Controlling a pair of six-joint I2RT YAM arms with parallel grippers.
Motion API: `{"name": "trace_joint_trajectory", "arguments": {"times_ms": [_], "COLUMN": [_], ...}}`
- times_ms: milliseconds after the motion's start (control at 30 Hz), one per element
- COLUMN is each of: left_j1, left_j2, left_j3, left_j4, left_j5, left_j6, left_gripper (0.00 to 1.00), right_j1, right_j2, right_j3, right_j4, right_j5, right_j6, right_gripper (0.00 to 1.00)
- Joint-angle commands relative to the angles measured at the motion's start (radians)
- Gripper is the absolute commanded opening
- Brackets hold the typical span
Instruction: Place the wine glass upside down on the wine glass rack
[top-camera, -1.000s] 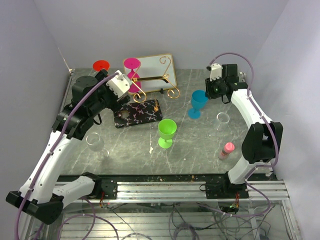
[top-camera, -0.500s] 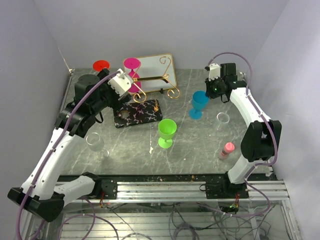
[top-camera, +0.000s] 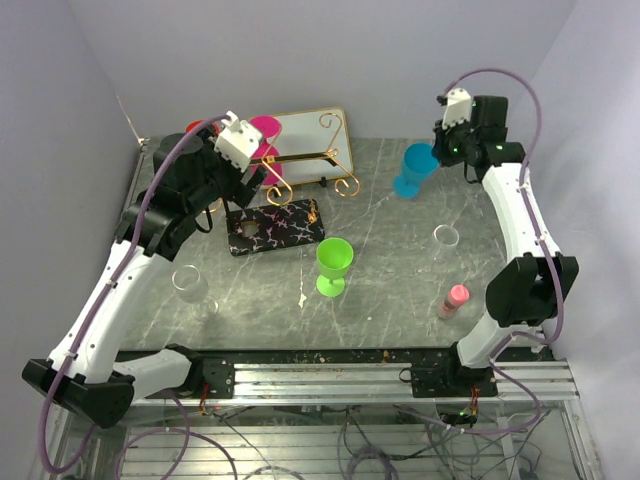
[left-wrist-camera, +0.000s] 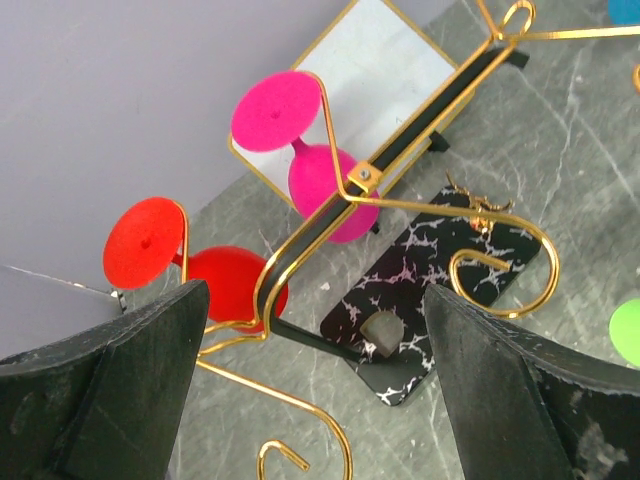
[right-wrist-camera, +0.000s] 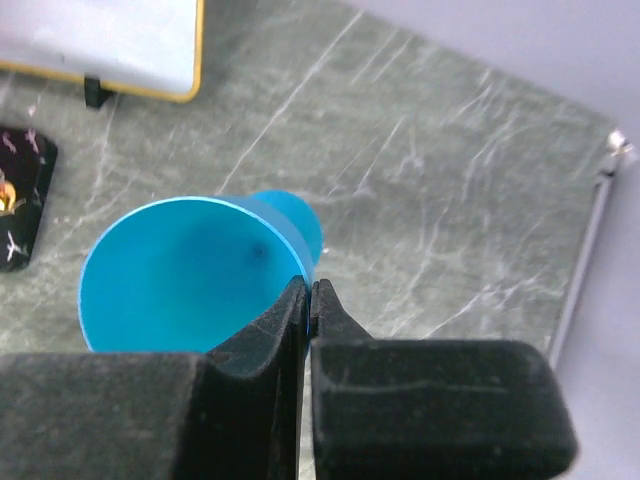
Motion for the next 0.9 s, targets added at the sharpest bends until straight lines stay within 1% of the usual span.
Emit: {"name": "trace_joint_trajectory", "arguments": {"times_ms": [0,100,400,567,867], "left_j1": [0.012,0.012,0.012,0.011,0.003], "left_j2": [0.034,0.061,0.155,0.217,0.315], "left_j3": [0.097,0.138,0.266,0.336,0.376], "left_j4": [0.031,0.033,0.071,0.124,0.244], "left_j5": [0.027,0.072,0.219,0.293,0.413], "left_j6": [-0.102,-0.151,-0.365,-0.522,-0.749], "left_gripper": [0.99,1.00,0.94,0.90,0.86], "right_j1": [-0.027,-0.028,-0.022,0.007,0.062], "right_j2": [-0.078,-0.108,-0.215,-0.233,-0.230], "right_j3": [0.102,0.153,0.237,0.283,0.319], "right_j4": [-0.005,-0.004,0.087,0.144,0.218], "right_j5": [-0.035,-0.061,-0.214,-0.290,-0.449], "right_j6": [0.002,0.021,0.135,0.205,0.328], "right_gripper": [0.00,0.00,0.00,0.00,0.00]}}
